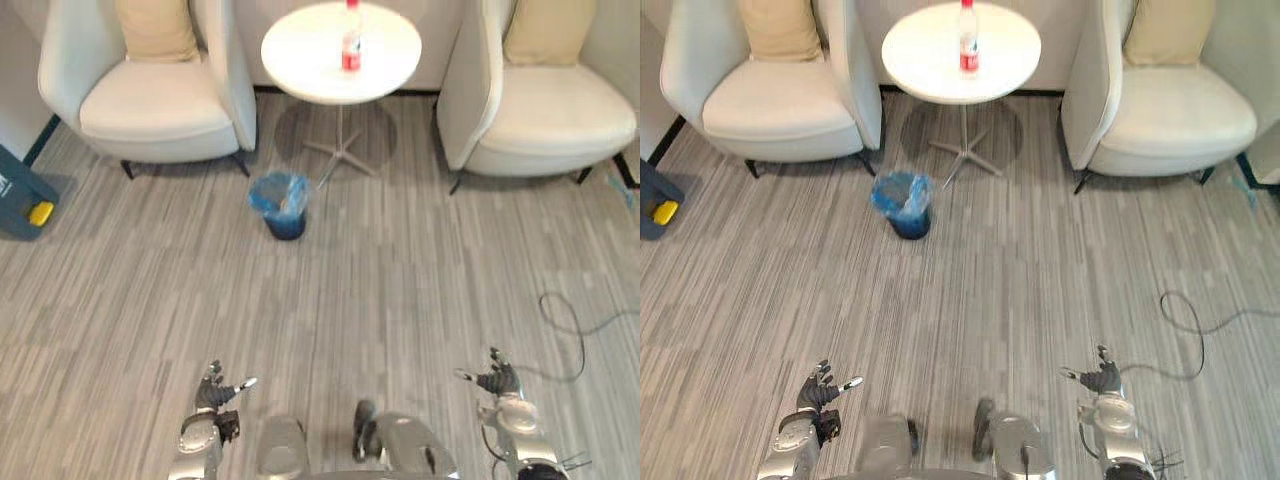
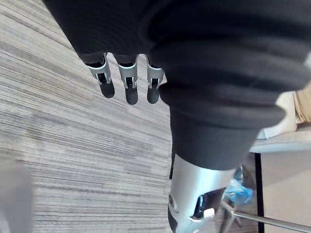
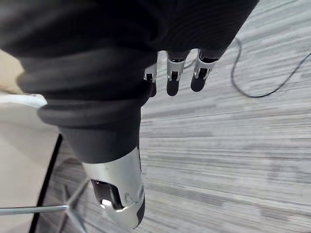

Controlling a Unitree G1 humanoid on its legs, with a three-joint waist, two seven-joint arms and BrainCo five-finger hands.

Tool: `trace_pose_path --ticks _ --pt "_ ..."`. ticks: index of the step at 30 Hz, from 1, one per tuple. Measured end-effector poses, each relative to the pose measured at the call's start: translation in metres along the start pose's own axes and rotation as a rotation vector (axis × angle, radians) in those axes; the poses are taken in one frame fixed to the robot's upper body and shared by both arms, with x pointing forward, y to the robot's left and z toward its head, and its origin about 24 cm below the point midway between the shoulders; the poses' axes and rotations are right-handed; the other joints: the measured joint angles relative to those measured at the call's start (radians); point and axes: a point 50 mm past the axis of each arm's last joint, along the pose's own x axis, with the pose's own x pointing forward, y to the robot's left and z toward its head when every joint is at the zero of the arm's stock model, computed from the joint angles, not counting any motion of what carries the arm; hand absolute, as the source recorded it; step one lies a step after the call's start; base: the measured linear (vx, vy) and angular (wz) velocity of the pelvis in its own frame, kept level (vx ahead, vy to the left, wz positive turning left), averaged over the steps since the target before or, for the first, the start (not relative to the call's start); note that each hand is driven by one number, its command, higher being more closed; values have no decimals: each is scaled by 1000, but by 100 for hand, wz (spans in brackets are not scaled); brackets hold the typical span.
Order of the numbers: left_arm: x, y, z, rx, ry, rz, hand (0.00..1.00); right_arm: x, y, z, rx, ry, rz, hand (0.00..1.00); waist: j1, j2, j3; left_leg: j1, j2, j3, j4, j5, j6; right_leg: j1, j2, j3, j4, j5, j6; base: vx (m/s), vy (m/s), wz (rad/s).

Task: Gather rubbish on tea table into small bin, then transfer packed bag to large trash can.

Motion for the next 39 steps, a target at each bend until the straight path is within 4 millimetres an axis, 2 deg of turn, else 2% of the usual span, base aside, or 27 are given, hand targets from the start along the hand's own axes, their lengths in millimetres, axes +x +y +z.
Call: trace_pose_path --ticks 1,3,4,5,6,7,8,9,10,11,13,14,16,17,18,19,20,21,23,25,27,29,31,32,33,34,39 --pt "-3 2 -6 -17 18 16 0 0 -1 0 0 3 -6 0 6 4 0 -1 -41 -14 -221 40 -49 52 -7 25 -28 -25 13 653 103 -54" --pt "-8 3 -15 -36 43 37 0 0 -5 -1 -8 9 -21 0 29 37 -15 8 -46 -15 -431 83 -71 97 4 69 -43 -71 29 688 182 -70" --pt "-11 8 -22 -37 66 53 0 0 -3 -5 -10 28 -24 0 40 53 -26 -4 -39 -19 -401 160 1 140 8 108 -24 -128 41 734 248 -71" --pt "-9 8 -19 -47 60 59 0 -2 -1 -13 -16 60 -18 0 50 14 -30 -19 -52 0 -299 177 44 140 -30 120 51 -162 64 751 249 -41" --pt "-8 6 -18 -52 58 55 0 -4 -2 -18 -22 78 -20 0 50 1 -32 -21 -59 11 -260 166 67 123 -46 125 119 -168 75 771 228 -7" --pt "-9 5 -19 -56 60 52 0 -5 -1 -22 -25 93 -18 0 48 -30 -37 -6 -81 25 -199 107 119 56 -73 136 345 -159 118 770 221 10" --pt "-8 6 -20 -51 68 53 0 -8 3 -27 -21 110 -10 0 34 -63 -38 35 -108 24 -168 37 123 -49 -102 156 627 -63 307 908 239 19" --pt "-8 6 -20 -47 74 53 0 -8 5 -28 -19 116 -6 0 22 -75 -37 63 -122 16 -159 11 130 -99 -114 155 760 -36 367 871 190 35" --pt "-7 5 -20 -42 80 47 0 -10 5 -33 -22 131 -5 0 7 -85 -35 145 -146 3 -167 -32 139 -178 -160 104 955 -54 325 843 141 39" --pt "-8 3 -21 -36 82 40 0 -12 6 -36 -33 140 -1 0 -5 -79 -35 250 -154 -6 -206 -62 146 -235 -215 22 1019 -92 238 686 91 33" --pt "-7 1 -18 -30 70 29 0 -15 10 -39 -34 144 13 0 -6 -60 -43 377 -146 -31 -284 -86 142 -341 -230 -56 957 -126 174 580 39 22" --pt "-5 -1 -15 -31 61 26 0 -15 11 -39 -33 142 17 0 -9 -54 -45 409 -142 -48 -302 -89 139 -369 -222 -69 902 -135 176 604 -26 60" --pt "2 -5 -2 -35 23 13 0 -17 10 -43 -32 155 15 0 -41 -48 -47 490 -129 -118 -348 -98 126 -470 -161 -36 554 -122 195 604 -110 98" --pt "2 -6 -1 -35 19 12 0 -16 10 -42 -31 155 11 0 -52 -46 -47 503 -122 -132 -351 -108 108 -480 -144 -15 440 -90 201 591 -163 105" --pt "3 -6 0 -33 20 14 0 -17 8 -43 -29 158 6 0 -63 -42 -45 537 -101 -140 -354 -138 58 -492 -123 29 270 45 195 458 -150 84" --pt "4 -5 1 -32 20 16 0 -18 8 -46 -30 168 6 0 -59 -52 -49 566 -95 -151 -361 -148 41 -486 -108 45 186 145 197 732 -297 86" --pt "4 -5 0 -32 21 23 0 -20 7 -50 -34 178 3 0 -57 -59 -54 596 -83 -177 -361 -167 9 -456 -105 55 124 306 167 631 -286 48" --pt "2 -9 -4 -41 41 24 0 -16 5 -43 -35 160 -3 0 -50 -29 -56 603 -52 -197 -361 -172 1 -441 -78 40 142 286 144 729 -345 32" --pt "1 -11 -8 -44 55 23 0 -10 6 -30 -9 122 -12 0 -59 -19 -61 615 -28 -218 -355 -138 -53 -455 -75 15 261 180 110 482 -273 35" --pt "2 -18 -7 -57 52 7 0 -12 2 -31 1 113 -24 0 -60 -6 -69 595 -8 -231 -266 -109 -79 -411 -74 -32 271 131 96 425 -255 68" --pt "2 -25 -6 -70 52 -6 0 -14 6 -28 9 91 -16 0 -56 -7 -68 463 27 -176 14 -43 -65 -324 -70 -68 202 103 91 372 -216 68" --pt "0 -28 -9 -73 64 -12 0 -16 12 -22 31 63 -7 0 -52 -8 -68 378 81 -74 125 -95 -38 -247 -62 -87 142 104 87 207 -92 28" --pt "-1 -31 -12 -65 71 -25 0 -16 16 -14 46 29 -4 0 -41 -9 -67 337 82 -29 23 -120 -32 -207 -64 -87 105 105 87 184 -26 -5" --pt "-2 -35 -12 -51 69 -42 0 -15 13 -7 53 -4 -20 0 -31 9 -74 322 70 -20 -159 -100 -46 -196 -66 -87 99 104 92 141 48 -9" --pt "-2 -36 -12 -50 69 -44 0 -15 12 -5 53 -12 -22 0 -31 16 -79 319 69 -20 -241 -58 -53 -196 -62 -86 99 101 99 171 97 -15" --pt "-2 -34 -14 -39 77 -39 0 -15 13 0 53 -34 -27 0 -30 35 -83 314 72 -22 -310 46 -30 -193 -46 -71 102 89 123 140 109 -14" --pt "-3 -30 -16 -1 82 -35 0 -26 21 35 19 -222 3 0 -30 10 -93 356 18 -3 -396 66 -10 -185 -92 -45 71 97 158 98 89 -5"
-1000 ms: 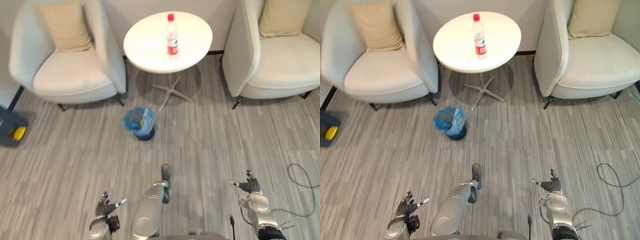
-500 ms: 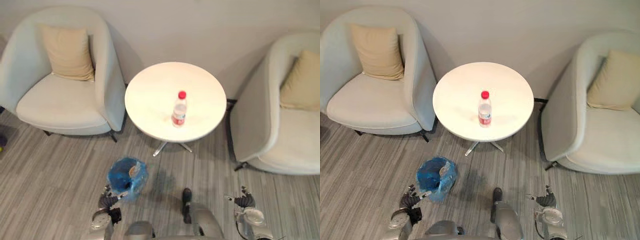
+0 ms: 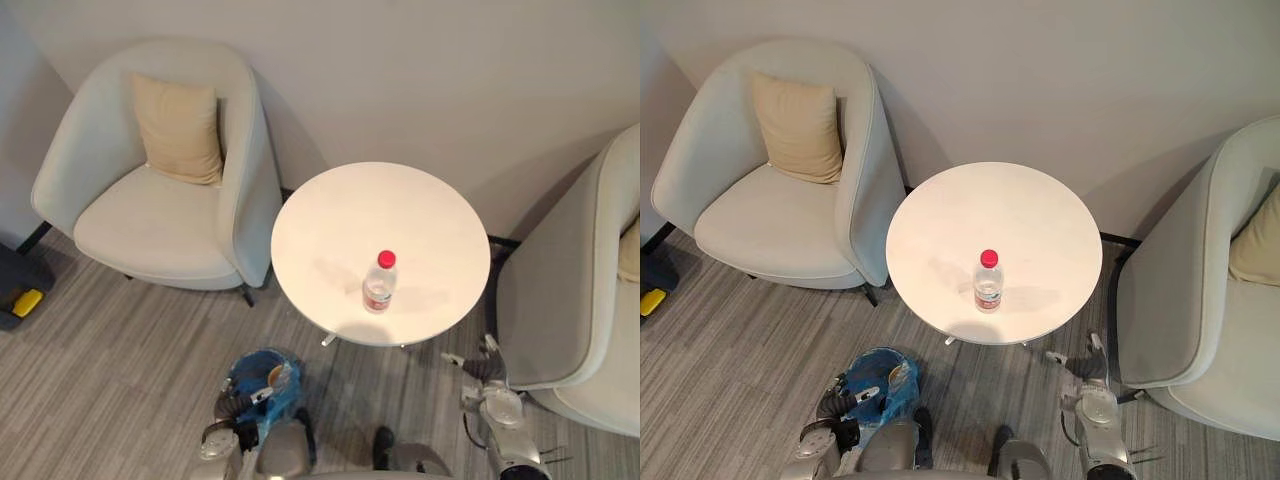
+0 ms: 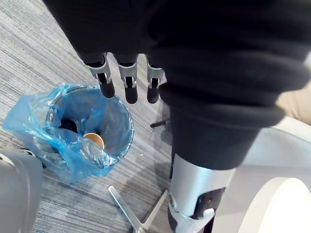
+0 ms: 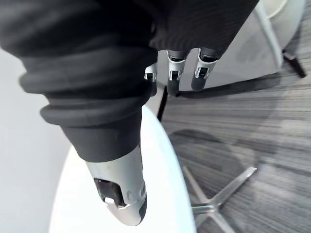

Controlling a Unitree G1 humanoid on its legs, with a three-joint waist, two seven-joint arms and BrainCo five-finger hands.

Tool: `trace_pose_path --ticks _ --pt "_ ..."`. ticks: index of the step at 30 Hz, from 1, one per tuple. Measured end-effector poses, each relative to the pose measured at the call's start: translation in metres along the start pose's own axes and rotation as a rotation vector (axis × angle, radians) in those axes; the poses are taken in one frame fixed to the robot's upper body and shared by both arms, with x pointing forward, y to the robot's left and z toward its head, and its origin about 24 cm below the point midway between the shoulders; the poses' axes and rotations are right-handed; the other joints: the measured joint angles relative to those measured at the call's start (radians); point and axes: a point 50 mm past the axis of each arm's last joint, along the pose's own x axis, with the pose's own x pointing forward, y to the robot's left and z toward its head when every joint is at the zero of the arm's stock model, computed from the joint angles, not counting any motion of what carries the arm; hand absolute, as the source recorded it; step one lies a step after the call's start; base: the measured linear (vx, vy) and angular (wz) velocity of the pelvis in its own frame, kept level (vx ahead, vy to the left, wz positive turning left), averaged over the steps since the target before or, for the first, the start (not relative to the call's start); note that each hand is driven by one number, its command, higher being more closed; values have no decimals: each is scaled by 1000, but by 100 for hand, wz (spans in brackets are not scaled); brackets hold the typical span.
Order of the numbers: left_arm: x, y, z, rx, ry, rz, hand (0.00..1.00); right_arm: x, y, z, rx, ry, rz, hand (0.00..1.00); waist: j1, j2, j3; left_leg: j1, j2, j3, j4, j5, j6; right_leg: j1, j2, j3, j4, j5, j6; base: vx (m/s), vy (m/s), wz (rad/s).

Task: Gather rubbish on tea table into small bin, then transfer packed bag to large trash can.

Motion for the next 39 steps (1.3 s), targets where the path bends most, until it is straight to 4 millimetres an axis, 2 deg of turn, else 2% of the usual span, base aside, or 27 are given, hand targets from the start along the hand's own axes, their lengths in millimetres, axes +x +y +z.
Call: trace_pose_path --ticks 4,8,15,18,19,22,23,25,27,28,30,35,39 --pt "-4 8 -13 44 38 16 0 -3 11 29 -35 -161 46 0 -2 -12 -10 50 -23 13 -68 19 9 24 -10 15 -41 11 14 27 24 -8" --pt "-6 11 -20 70 61 17 0 -6 20 39 -69 -218 82 0 1 -20 -15 56 -34 11 -96 31 7 25 -9 16 -61 21 16 0 0 0" --pt "-9 11 -25 99 69 -2 0 -3 56 63 -134 -327 220 0 2 -22 -17 22 -44 -8 -124 56 12 0 -6 12 -102 51 16 -12 -4 3" --pt "-9 11 -24 101 60 -1 0 7 62 74 -143 -347 238 0 23 -17 -15 -1 -53 -23 -141 74 19 -13 -11 -5 -111 63 15 -16 6 14" --pt "-9 11 -24 101 61 -1 0 11 63 76 -153 -347 239 100 30 -13 -12 -6 -55 -29 -140 76 20 -14 -12 -10 -113 65 15 -21 18 28" --pt "-11 14 -33 106 95 4 0 22 69 88 -189 -367 255 100 35 12 8 -19 -69 -58 -142 86 27 -17 -22 -37 -113 65 15 -51 30 26" --pt "-12 15 -36 107 103 8 0 26 73 95 -190 -380 259 100 51 21 13 -30 -70 -60 -144 91 26 -30 -23 -37 -110 66 17 -59 25 10" --pt "-13 15 -37 106 104 9 0 32 73 106 -175 -400 232 100 59 31 29 -41 -72 -67 -151 103 27 -36 -23 -43 -110 70 18 -44 0 11" --pt "-14 16 -38 105 107 10 0 38 74 118 -155 -417 207 100 69 35 49 -49 -73 -77 -154 111 27 -46 -22 -52 -108 71 17 -57 -10 13" --pt "-14 15 -39 101 108 10 0 42 72 123 -127 -413 192 100 83 36 56 -54 -72 -79 -155 112 26 -46 -21 -54 -108 72 17 -23 -10 8" --pt "-14 14 -39 95 111 9 0 44 71 125 -96 -404 178 100 85 38 60 -62 -75 -94 -154 116 27 -47 -22 -67 -110 72 17 -4 -18 18" --pt "-14 15 -38 87 104 7 0 42 69 126 -61 -401 178 100 82 38 70 -64 -78 -101 -154 116 27 -45 -24 -68 -110 71 17 4 -4 4" --pt "-14 13 -38 73 106 -1 0 21 62 127 -16 -472 185 100 79 38 70 -58 -80 -107 -152 116 26 -36 -26 -69 -106 67 22 -3 -6 3"
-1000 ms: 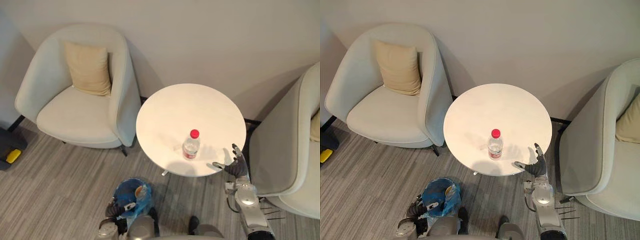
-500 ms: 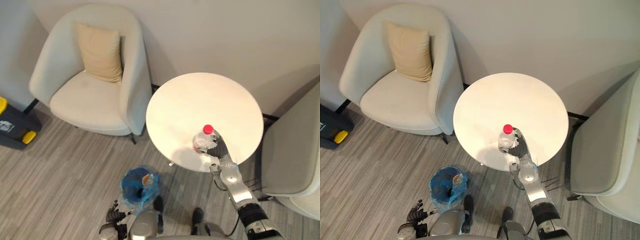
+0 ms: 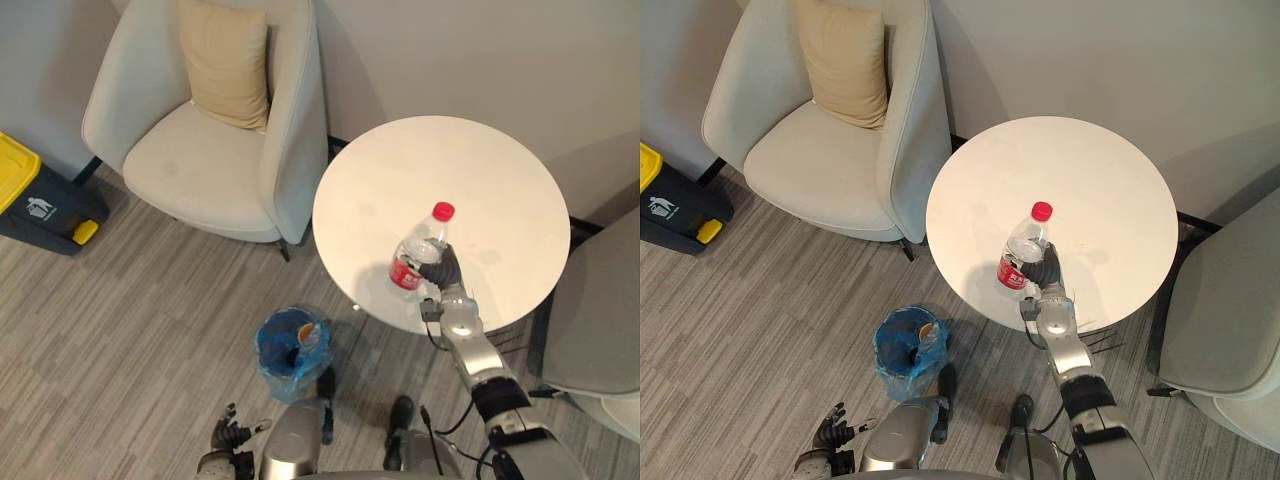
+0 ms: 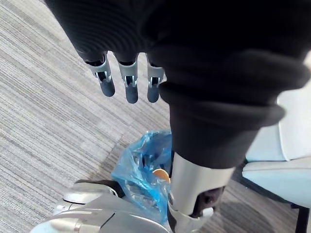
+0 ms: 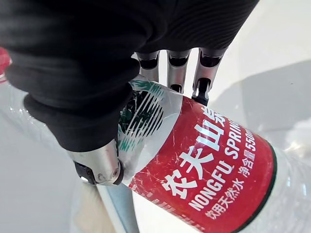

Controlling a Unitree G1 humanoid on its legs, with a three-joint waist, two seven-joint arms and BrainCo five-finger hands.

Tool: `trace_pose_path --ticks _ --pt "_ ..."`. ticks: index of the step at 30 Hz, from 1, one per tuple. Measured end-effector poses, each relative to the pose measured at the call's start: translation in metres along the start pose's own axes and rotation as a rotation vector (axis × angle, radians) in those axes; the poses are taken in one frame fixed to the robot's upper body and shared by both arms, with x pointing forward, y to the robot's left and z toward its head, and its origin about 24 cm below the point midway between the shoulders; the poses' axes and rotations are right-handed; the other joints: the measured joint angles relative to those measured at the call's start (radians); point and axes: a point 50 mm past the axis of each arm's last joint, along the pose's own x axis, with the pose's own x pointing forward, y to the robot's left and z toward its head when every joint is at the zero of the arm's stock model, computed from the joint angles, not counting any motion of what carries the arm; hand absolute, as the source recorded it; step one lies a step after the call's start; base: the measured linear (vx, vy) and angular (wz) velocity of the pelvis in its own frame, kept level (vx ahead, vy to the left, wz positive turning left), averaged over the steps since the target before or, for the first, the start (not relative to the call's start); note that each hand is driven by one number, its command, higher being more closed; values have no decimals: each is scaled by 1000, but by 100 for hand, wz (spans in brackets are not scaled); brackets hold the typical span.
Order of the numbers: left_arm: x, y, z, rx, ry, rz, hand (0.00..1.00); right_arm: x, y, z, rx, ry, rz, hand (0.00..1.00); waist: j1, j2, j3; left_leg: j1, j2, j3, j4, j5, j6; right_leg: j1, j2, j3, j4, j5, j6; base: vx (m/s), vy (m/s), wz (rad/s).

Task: Gather rubbish on tea table into small bin, then transfer packed bag to large trash can.

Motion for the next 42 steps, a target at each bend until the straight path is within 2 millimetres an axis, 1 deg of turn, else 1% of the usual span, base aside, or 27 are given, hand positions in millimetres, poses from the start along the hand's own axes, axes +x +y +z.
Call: trace_pose_path --ticks 5,8,11,12,13,14,15,16,17,18,19,21,24,25,26,27,28,29,31,32,33,35,36,37,39,40,42 --pt "-1 -3 -3 -11 9 -4 0 -41 1 5 7 -62 55 100 -19 -7 -4 55 -12 -40 -4 -1 0 44 -21 -40 56 -50 9 -33 -24 24" --pt "-1 -1 -3 -2 9 0 0 -59 -1 9 -23 -96 70 100 -38 -13 -9 29 -30 -112 0 10 -5 44 -34 -108 99 -80 6 -55 -33 61" --pt "-1 1 -2 8 7 1 0 -66 -2 9 -75 -110 73 100 -48 -19 -12 -1 -37 -150 -7 46 -4 42 -40 -179 111 -91 0 -47 -46 81" --pt "-1 1 -3 9 10 2 0 -67 -1 8 -90 -111 72 100 -45 -19 -13 -11 -37 -138 -18 35 26 42 -39 -206 120 -94 -5 -97 -29 67" --pt "-1 1 -4 14 17 4 0 -68 1 8 -107 -110 70 100 -46 -25 -19 -17 -9 -26 -35 4 90 44 -41 -237 116 -89 -13 -85 -20 71" --pt "-1 3 -4 20 21 8 0 -69 2 8 -105 -110 64 100 -53 -33 -30 -20 6 63 -49 -26 131 45 -52 -253 97 -82 -17 -41 18 81" --pt "1 3 -1 34 18 7 0 -68 2 9 -115 -119 49 100 -56 -40 -38 -42 38 176 18 -46 155 42 -80 -289 84 -71 -15 20 67 81" --pt "2 1 1 39 11 4 0 -67 -1 8 -134 -114 29 100 -53 -25 -43 -60 93 287 125 -48 159 41 -86 -315 104 -76 -16 33 87 68" --pt "1 1 0 47 13 2 0 -67 -3 6 -139 -103 20 100 -55 -15 -50 -52 125 332 171 -54 142 43 -88 -324 126 -92 -9 28 59 60" --pt "1 -2 -3 70 18 -2 0 -66 -7 4 -146 -90 2 100 -66 -3 -57 -43 130 336 161 -73 77 46 -86 -334 161 -117 9 17 50 50" --pt "1 -1 -3 71 19 6 0 -64 -7 0 -146 -74 -7 100 -72 -10 -59 -32 115 328 135 -62 52 47 -99 -339 174 -122 14 -11 73 43" --pt "0 2 -6 83 32 10 0 -63 -4 -9 -140 -29 -17 100 -61 -26 -68 -13 81 323 90 -40 50 41 -119 -330 178 -120 18 -20 88 13" --pt "-1 5 -10 95 44 19 0 -65 2 -23 -141 44 -1 100 -54 -50 -62 -1 24 328 88 -73 65 5 -223 -321 313 -190 40 -52 122 16" --pt "-1 9 -11 106 45 27 0 -66 3 -25 -137 63 -3 100 -61 -66 -52 15 -7 319 87 -85 65 3 -266 -317 384 -218 27 -78 100 41" --pt "-1 12 -12 114 54 31 0 -66 2 -27 -139 73 -2 100 -75 -76 -43 16 -31 288 100 -96 77 -21 -288 -259 479 -224 -41 -48 69 56" --pt "-2 13 -14 116 60 33 0 -66 2 -27 -143 75 -1 100 -90 -80 -40 16 -35 262 119 -103 88 -64 -288 -179 564 -200 -84 -8 68 84" --pt "-2 15 -13 122 59 38 0 -66 2 -27 -143 73 -1 100 -109 -66 -34 9 -34 218 143 -110 96 -127 -247 -38 640 -218 -101 49 32 101" --pt "-1 17 -12 124 56 41 0 -66 2 -26 -144 71 3 100 -117 -82 -21 3 -35 184 156 -114 98 -164 -186 78 640 -250 -59 54 -2 96" --pt "1 21 -8 130 45 54 0 -64 1 -25 -154 59 7 100 -112 -88 1 -27 -41 140 185 -115 99 -240 -126 172 619 -265 -30 4 -53 74" --pt "2 20 -5 129 36 53 0 -62 0 -23 -162 49 10 100 -110 -97 7 -36 -43 124 197 -116 97 -261 -109 190 599 -263 -23 -25 -69 96" --pt "3 21 -3 131 28 57 0 -58 -3 -20 -184 26 18 100 -110 -81 20 -83 -55 87 235 -124 84 -293 -82 214 533 -246 3 -24 -71 116" --pt "4 22 1 140 12 56 0 -50 -7 -14 -229 -17 41 100 -122 -100 33 -150 -86 53 324 -144 77 -324 -92 226 481 -194 19 -26 -135 120" --pt "5 17 3 138 4 42 0 -40 -11 -7 -272 -59 54 100 -118 -74 56 -206 -92 31 396 -169 70 -361 -100 223 531 -165 45 -54 -165 64" --pt "5 10 4 135 -3 27 0 -27 -11 2 -308 -104 72 100 -101 -53 79 -243 -86 31 414 -173 67 -396 -97 224 552 -168 42 -74 -123 40" --pt "5 4 4 97 -4 26 0 -5 -6 17 -350 -167 99 100 -103 -18 97 -328 -71 27 418 -159 44 -468 -97 198 555 -161 32 -98 -107 30" --pt "6 2 9 87 -16 23 0 4 -5 21 -365 -176 102 100 -103 -7 103 -369 -61 26 416 -149 30 -502 -97 181 558 -155 22 -83 -123 48" --pt "9 -1 16 59 -38 20 0 11 -5 22 -389 -178 106 100 -93 -4 114 -413 -48 25 422 -134 8 -546 -97 163 576 -156 14 -56 -153 31"
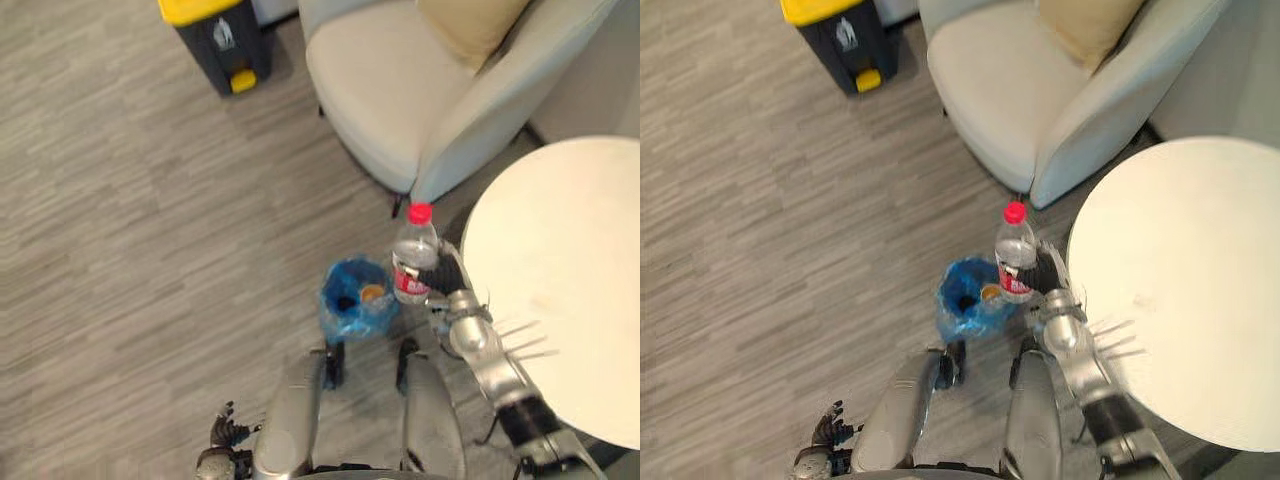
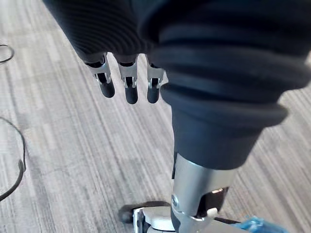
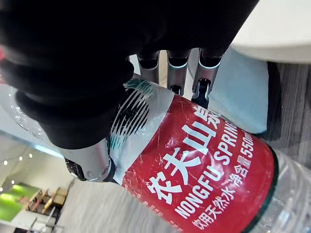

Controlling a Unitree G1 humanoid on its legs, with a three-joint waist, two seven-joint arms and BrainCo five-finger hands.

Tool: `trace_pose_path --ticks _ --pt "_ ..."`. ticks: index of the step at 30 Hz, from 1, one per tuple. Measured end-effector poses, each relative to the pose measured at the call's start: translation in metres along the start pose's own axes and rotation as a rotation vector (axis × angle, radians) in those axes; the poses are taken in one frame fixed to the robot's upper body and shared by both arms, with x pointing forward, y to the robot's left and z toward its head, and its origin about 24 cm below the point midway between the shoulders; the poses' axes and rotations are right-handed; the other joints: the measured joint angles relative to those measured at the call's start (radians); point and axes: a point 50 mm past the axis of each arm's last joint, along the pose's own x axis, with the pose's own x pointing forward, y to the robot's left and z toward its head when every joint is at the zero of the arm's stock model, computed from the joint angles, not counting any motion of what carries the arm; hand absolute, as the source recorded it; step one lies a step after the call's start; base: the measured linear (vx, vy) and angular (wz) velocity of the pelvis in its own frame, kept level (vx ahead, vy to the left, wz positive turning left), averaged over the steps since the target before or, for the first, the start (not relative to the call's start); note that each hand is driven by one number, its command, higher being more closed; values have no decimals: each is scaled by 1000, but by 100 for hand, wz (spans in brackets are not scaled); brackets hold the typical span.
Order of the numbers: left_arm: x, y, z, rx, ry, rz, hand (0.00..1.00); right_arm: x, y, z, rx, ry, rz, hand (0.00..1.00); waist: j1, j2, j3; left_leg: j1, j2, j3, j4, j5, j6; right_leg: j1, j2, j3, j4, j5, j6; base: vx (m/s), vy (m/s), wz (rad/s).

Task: Gather rubbish on tea table into small bin, then transfer packed bag to large trash can.

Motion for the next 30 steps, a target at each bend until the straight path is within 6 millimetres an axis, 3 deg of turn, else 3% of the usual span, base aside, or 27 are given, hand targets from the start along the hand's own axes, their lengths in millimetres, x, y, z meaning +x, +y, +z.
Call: trace_pose_path --ticks 1,3,6,8,10,12,14,15,20,21,30 --pt "4 -3 11 -22 -31 4 0 5 -3 0 -25 -4 0 100 25 2 13 -51 7 -1 30 5 -6 -53 -2 -9 49 -10 -12 -50 -141 27" --pt "8 -8 27 -62 -73 10 0 13 -8 4 -44 -23 -22 100 42 3 17 -131 8 -12 70 5 -6 -134 -11 -22 108 -26 -26 -65 -118 33" --pt "15 -19 78 -145 -228 6 0 38 -27 34 -86 -140 -122 100 42 2 61 -326 6 -48 155 10 -1 -314 -32 -60 228 -67 -53 -142 -139 53" --pt "16 -27 123 -213 -364 0 0 58 -51 60 -119 -228 -210 100 49 0 115 -477 23 -43 217 11 -2 -463 -48 -76 318 -98 -63 -164 -170 49" --pt "14 -32 144 -253 -429 -5 0 67 -62 74 -121 -251 -281 100 70 -8 120 -595 36 -42 276 16 -7 -580 -51 -78 385 -111 -76 -68 -91 21" --pt "13 -28 154 -282 -455 4 0 68 -55 78 -81 -247 -301 100 69 -27 124 -660 36 -55 325 20 -4 -632 -57 -85 435 -126 -80 -40 -41 24" --pt "7 -31 165 -292 -512 -16 0 74 -64 76 -117 -237 -325 100 88 -28 123 -723 25 -52 355 20 -4 -700 -73 -75 478 -134 -78 -50 -3 24" --pt "4 -33 171 -301 -536 -22 0 82 -74 80 -145 -235 -347 100 104 -28 123 -769 24 -50 369 17 -10 -748 -75 -71 493 -137 -73 -59 30 13" --pt "1 -31 178 -321 -571 -12 0 97 -111 86 -227 -213 -462 100 112 -28 124 -887 24 -46 384 29 -18 -852 -108 -90 534 -137 -74 -42 36 29" --pt "0 -31 179 -323 -576 -14 0 98 -114 86 -234 -210 -471 0 118 -28 123 -892 27 -44 387 39 -15 -857 -109 -90 541 -139 -76 -38 38 6" --pt "-2 -32 190 -327 -616 -23 0 101 -92 89 -229 -215 -420 0 115 -30 123 -894 34 -46 368 46 -25 -861 -107 -101 532 -139 -76 -37 36 2"
